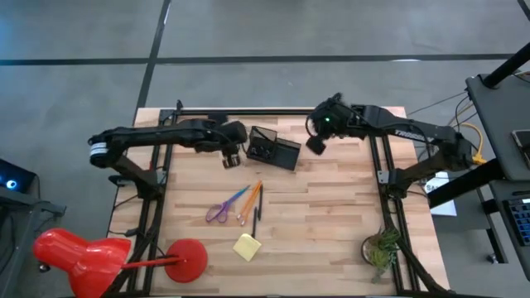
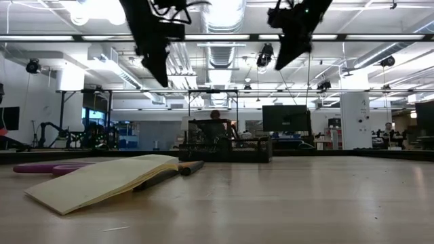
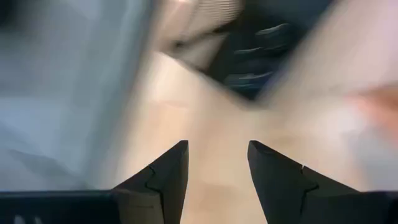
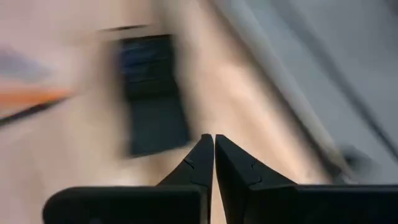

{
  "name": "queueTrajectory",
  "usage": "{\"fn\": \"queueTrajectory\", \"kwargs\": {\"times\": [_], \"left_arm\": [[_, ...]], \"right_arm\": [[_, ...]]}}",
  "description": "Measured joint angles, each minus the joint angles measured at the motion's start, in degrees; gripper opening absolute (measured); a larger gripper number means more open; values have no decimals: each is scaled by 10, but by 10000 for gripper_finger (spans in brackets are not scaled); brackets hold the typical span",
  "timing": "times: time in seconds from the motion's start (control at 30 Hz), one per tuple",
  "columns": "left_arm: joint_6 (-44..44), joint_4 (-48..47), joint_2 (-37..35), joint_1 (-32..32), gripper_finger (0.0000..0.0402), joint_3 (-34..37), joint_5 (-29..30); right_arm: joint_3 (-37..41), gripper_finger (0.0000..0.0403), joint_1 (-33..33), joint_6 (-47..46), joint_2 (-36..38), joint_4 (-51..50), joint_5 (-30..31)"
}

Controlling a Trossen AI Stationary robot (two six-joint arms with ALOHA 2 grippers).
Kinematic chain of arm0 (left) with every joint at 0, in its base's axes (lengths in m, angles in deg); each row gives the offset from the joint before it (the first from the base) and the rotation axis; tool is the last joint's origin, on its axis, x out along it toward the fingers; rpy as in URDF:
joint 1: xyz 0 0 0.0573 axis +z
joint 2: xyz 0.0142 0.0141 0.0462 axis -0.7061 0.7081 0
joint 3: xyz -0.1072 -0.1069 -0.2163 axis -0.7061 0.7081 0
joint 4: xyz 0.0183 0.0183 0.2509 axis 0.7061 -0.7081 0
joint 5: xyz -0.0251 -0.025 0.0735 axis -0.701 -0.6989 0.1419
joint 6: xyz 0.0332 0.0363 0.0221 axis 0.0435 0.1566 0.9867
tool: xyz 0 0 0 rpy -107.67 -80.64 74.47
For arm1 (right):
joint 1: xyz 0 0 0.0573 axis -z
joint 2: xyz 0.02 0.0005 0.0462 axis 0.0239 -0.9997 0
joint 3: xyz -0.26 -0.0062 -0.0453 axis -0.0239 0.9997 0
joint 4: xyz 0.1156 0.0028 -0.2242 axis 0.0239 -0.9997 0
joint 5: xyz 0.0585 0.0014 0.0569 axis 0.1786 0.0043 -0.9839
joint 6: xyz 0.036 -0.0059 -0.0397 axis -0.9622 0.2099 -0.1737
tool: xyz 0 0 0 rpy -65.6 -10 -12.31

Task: Pick and place office supplies into organizer
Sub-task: Put the top black pen into the black desk organizer

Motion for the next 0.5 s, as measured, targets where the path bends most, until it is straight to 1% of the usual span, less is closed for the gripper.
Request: {"fn": "queueTrajectory", "kwargs": {"times": [0.03,0.07,0.1,0.13,0.23,0.33,0.4,0.5], "left_arm": [[-68,1,-13,-1,152,11,-54],[-121,5,-24,-5,152,26,-93],[-162,16,-35,-13,152,40,-118],[-190,29,-47,-25,152,56,-133],[-239,30,-75,-67,152,102,-139],[-256,32,-105,-116,152,148,-136],[-291,43,-119,-146,152,177,-137],[-359,53,-136,-167,152,221,-143]], "right_arm": [[13,9,-1,43,-4,23,-58],[25,9,-3,82,-12,42,-105],[35,9,-11,113,-21,64,-140],[44,9,-18,137,-30,85,-163],[52,9,-46,206,-73,110,-176],[40,9,-79,272,-126,105,-174],[22,9,-104,296,-161,105,-174],[-19,13,-139,295,-216,105,-175]]}}
